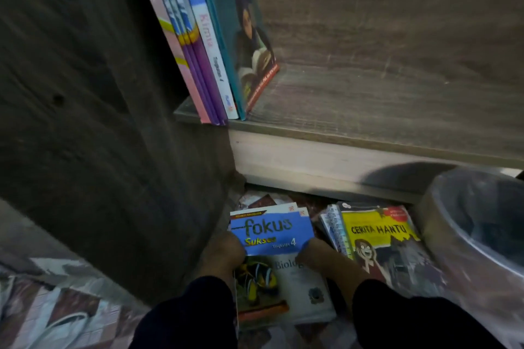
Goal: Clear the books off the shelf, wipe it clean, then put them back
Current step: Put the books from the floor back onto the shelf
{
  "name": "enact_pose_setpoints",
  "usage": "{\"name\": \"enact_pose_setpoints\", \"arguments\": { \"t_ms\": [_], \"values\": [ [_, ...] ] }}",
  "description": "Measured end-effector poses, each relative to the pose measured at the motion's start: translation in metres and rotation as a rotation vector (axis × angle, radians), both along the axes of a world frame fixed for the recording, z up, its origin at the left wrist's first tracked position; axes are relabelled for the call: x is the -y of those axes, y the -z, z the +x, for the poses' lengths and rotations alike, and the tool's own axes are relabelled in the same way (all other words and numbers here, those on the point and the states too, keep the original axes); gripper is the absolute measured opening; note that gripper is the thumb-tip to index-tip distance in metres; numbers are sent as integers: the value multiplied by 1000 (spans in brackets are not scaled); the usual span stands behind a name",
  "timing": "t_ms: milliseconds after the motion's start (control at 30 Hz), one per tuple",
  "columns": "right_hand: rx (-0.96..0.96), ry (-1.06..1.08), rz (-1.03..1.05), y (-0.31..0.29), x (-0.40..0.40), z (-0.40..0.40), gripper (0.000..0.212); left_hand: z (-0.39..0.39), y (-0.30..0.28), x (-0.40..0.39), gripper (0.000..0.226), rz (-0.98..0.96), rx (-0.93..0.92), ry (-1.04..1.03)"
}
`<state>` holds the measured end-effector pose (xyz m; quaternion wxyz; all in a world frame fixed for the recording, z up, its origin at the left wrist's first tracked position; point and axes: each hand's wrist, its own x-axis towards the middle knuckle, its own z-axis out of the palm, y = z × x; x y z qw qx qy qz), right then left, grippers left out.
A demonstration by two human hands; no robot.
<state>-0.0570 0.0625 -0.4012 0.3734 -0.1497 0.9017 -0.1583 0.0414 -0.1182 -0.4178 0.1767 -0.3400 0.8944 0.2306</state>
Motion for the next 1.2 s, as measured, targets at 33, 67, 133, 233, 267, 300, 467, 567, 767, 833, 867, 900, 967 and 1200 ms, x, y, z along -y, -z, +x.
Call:
{"name": "enact_pose_setpoints", "arguments": {
  "t_ms": [33,67,133,233,267,300,467,567,767,833,867,900,967,1200],
  "values": [
    [33,27,-7,7,-1,-3,9,-3,7,0,29,66,14,-27],
    [62,64,-23,13,-2,-7,10,-7,16,1,26,157,9,-66],
    [125,120,-93,22,-3,-12,15,-14,24,-2,28,345,-55,-127],
    [188,233,-195,37,-6,-14,35,-19,36,-6,30,509,-185,-316],
    [192,259,-208,37,-6,-14,36,-21,40,-5,29,544,-206,-386],
    [207,267,-213,43,-7,-14,36,-23,43,-9,29,577,-209,-450],
    [216,340,-245,38,-5,-18,38,-22,45,-5,45,730,-193,-635],
    [259,414,-279,38,-5,-18,20,-16,43,-6,32,844,-200,-706],
    [347,488,-307,41,-5,-9,29,-14,47,-8,21,914,-193,-817],
    [363,522,-314,45,-6,-2,30,-14,73,-3,46,907,-230,-862],
    [370,542,-318,46,-6,1,31,-13,84,-2,49,902,-232,-874],
    [369,566,-334,47,-6,3,34,-13,88,-3,47,878,-235,-892],
    [359,637,-365,43,-5,5,40,-11,68,-9,39,878,-263,-912],
    [314,735,-778,2,0,6,56,-14,-8,-12,46,806,-645,-917]
  ]
}}
